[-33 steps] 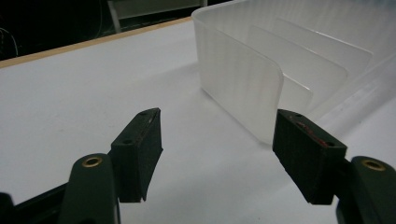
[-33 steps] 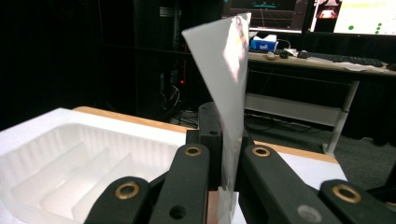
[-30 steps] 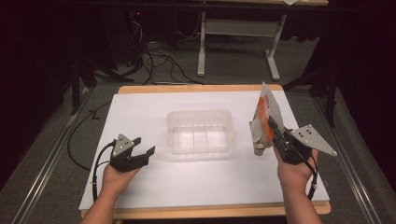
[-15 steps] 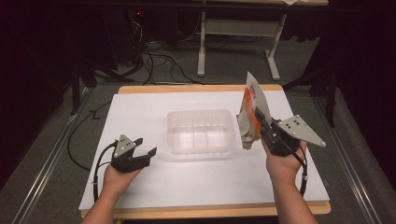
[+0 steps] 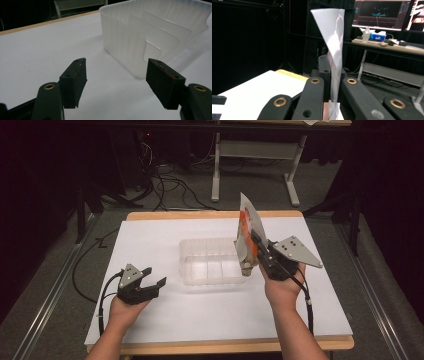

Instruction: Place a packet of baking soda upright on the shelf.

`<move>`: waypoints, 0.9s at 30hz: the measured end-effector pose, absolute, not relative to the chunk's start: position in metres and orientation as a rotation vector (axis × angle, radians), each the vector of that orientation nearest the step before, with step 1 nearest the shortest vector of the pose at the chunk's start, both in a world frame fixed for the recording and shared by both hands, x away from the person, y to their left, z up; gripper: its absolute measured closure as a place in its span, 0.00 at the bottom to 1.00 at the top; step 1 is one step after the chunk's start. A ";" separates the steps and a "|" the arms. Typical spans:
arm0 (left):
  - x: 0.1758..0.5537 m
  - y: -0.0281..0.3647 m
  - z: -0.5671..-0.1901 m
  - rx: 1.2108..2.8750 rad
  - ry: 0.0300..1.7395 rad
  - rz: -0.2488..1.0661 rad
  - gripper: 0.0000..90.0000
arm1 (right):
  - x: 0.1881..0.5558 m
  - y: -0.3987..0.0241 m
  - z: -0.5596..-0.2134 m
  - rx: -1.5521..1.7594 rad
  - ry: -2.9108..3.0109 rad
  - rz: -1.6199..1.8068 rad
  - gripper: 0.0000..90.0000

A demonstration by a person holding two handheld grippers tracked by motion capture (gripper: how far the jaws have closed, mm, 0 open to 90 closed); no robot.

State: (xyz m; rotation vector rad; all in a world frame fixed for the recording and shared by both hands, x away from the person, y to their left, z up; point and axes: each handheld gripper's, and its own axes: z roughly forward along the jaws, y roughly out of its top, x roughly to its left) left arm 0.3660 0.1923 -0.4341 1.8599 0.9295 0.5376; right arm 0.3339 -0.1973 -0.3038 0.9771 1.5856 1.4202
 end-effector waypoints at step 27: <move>0.368 0.196 -0.434 1.845 0.939 0.540 0.37 | 0.384 -0.141 -0.340 1.024 1.678 1.456 1.00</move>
